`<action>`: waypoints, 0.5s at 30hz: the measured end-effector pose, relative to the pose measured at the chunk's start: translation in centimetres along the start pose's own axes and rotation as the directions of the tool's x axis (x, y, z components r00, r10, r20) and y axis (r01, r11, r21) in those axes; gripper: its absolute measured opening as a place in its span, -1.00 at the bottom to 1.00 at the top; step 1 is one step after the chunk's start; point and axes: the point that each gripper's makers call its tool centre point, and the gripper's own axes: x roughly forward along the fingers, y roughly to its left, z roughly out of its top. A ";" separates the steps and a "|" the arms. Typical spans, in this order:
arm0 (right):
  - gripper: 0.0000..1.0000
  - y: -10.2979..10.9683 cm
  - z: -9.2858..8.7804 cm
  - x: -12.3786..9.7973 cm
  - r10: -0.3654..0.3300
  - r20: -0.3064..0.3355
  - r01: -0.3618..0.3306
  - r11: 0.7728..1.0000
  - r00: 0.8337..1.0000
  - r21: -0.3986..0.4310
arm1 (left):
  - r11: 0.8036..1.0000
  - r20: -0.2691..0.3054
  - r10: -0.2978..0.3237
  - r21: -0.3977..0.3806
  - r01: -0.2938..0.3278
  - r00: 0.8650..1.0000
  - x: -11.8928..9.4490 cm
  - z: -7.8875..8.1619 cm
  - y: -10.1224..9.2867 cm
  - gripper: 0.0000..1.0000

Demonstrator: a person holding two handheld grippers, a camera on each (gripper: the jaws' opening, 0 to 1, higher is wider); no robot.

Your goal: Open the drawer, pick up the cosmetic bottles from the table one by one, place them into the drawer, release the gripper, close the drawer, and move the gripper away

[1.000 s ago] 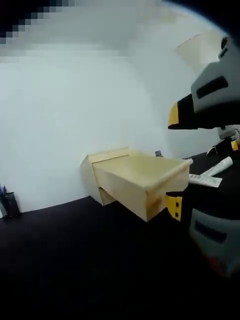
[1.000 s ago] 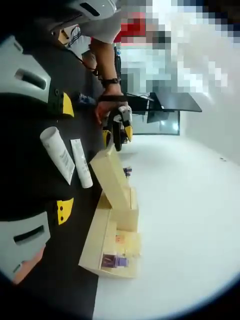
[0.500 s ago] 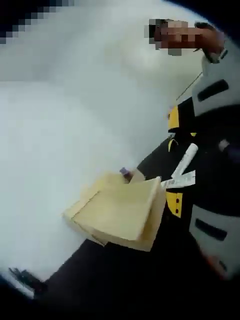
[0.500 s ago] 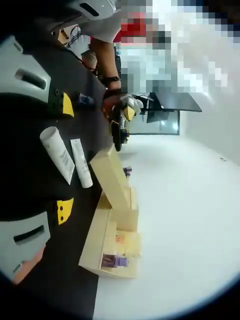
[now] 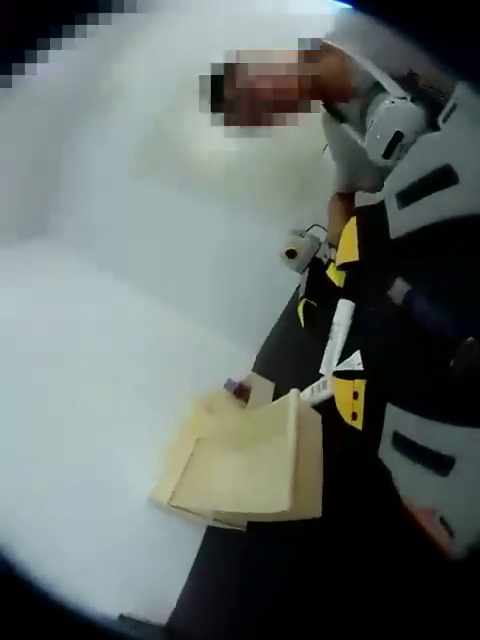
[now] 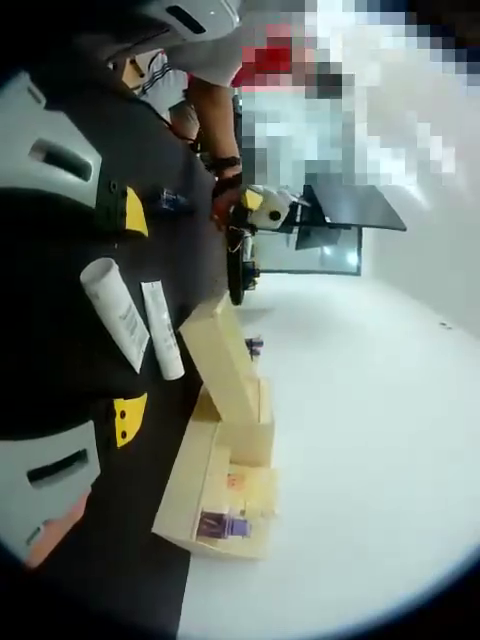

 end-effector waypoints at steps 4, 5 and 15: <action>0.07 0.0 0.0 0.0 0.000 0.003 0.000 1.000 1.000 0.006 | 0.999 -0.004 -0.013 0.048 0.014 1.000 -0.8 -0.2 0.0 -0.19; 0.07 0.1 0.0 0.0 0.002 0.002 -0.002 1.000 1.000 0.004 | 0.996 -0.024 -0.014 0.083 0.016 1.000 -1.0 -0.5 0.1 -0.19; 0.03 1.6 -0.7 0.3 0.008 -0.012 -0.008 0.999 1.000 -0.035 | 0.976 -0.193 0.007 0.214 0.035 0.981 -1.6 -4.5 0.7 -0.21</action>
